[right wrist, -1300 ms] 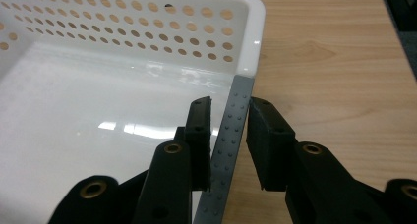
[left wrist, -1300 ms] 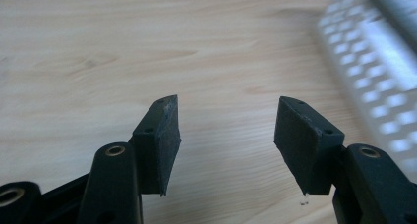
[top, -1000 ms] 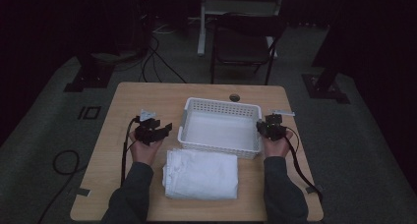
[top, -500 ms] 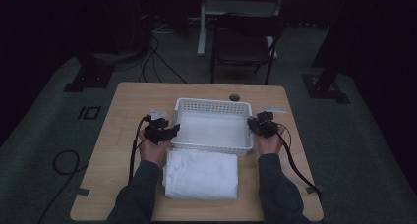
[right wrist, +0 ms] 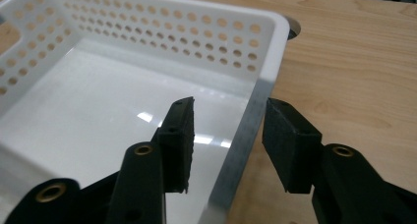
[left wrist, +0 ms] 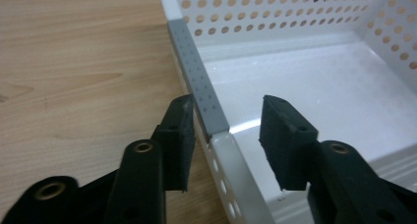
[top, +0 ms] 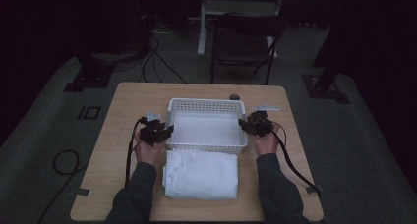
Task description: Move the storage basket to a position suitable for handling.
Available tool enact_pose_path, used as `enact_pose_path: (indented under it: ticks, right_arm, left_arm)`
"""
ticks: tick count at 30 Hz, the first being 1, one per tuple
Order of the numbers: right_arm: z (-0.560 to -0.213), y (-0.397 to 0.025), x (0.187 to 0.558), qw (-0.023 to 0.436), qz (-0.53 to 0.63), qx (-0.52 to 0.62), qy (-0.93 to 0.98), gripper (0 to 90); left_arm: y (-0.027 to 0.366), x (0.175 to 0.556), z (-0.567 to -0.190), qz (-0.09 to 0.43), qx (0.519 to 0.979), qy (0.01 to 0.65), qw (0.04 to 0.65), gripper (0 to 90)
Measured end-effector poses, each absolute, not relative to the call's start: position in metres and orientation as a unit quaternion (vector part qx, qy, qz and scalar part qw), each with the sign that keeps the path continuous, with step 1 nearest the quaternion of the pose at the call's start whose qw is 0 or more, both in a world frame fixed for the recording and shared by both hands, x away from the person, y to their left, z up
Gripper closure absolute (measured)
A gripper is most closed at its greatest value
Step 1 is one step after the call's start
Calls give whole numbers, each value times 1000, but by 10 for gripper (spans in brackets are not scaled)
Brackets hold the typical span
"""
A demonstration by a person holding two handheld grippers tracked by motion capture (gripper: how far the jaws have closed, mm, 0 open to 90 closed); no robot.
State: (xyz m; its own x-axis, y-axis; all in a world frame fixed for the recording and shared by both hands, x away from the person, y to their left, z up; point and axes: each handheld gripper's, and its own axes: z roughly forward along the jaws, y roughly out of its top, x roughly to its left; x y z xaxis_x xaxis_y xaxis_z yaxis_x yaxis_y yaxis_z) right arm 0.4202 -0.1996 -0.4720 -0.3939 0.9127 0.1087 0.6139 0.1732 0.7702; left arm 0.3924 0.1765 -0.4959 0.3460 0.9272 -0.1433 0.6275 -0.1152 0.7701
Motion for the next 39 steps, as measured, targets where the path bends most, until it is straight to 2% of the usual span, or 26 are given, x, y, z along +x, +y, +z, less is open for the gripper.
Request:
enact_pose_path:
  ticks: [3,9,24,25,29,30,35,39]
  right_arm:
    - [-471,-201,407,192,380,512,746,544]
    - [-479,-194,394,197,350,503,765,692]
    - [-482,-190,414,204,360,509,755,713]
    - [-482,-190,414,203,360,509,755,710]
    - [-480,-191,411,210,364,500,757,668]
    - [-473,-192,403,218,375,491,755,632]
    - [-465,-198,384,230,391,482,750,567]
    - [-468,-207,368,221,404,482,745,539]
  left_arm:
    - [180,390,-497,190,718,541,394,651]
    - [185,384,-498,191,711,548,397,664]
    - [187,400,-498,190,702,560,398,669]
    - [188,399,-497,194,701,560,397,661]
    - [191,393,-495,202,693,560,406,475]
    - [196,384,-491,215,690,560,406,433]
    - [210,365,-494,209,674,567,426,411]
    - [220,350,-499,202,667,569,437,406]
